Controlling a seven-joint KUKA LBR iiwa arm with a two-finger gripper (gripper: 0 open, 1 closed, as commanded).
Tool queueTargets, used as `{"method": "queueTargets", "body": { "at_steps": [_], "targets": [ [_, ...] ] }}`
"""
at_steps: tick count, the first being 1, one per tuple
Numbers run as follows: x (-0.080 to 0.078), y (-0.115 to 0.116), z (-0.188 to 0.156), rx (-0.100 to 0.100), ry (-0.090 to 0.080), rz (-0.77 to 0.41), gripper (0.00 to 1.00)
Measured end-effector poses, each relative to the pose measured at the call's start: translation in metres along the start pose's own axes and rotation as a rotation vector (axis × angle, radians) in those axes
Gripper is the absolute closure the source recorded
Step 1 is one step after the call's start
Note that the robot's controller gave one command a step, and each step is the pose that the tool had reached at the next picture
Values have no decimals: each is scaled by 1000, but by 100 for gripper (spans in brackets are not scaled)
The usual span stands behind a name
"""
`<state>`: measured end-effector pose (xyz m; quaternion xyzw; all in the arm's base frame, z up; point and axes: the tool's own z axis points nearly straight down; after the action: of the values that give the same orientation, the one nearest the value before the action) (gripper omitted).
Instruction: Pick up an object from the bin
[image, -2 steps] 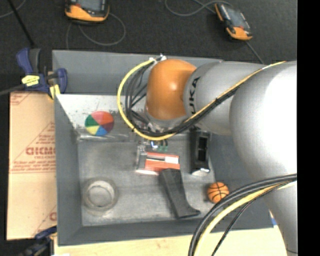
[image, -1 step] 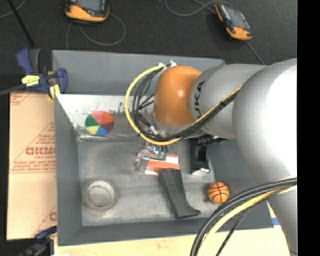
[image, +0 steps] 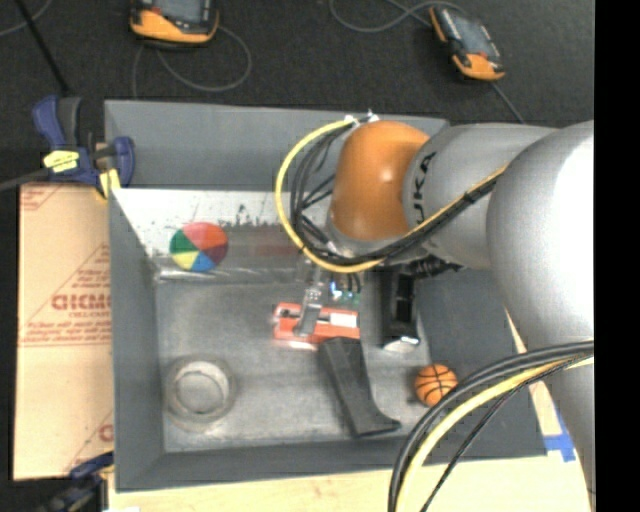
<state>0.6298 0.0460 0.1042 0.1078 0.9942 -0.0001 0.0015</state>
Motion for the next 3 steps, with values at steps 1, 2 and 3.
{"method": "queueTargets", "body": {
  "at_steps": [1, 2, 3],
  "targets": [
    [-14, -22, 4, 1, -9, 7, 0],
    [16, -14, 29, -2, -1, 115, 100],
    [16, -14, 29, -2, -1, 116, 100]
  ]
}}
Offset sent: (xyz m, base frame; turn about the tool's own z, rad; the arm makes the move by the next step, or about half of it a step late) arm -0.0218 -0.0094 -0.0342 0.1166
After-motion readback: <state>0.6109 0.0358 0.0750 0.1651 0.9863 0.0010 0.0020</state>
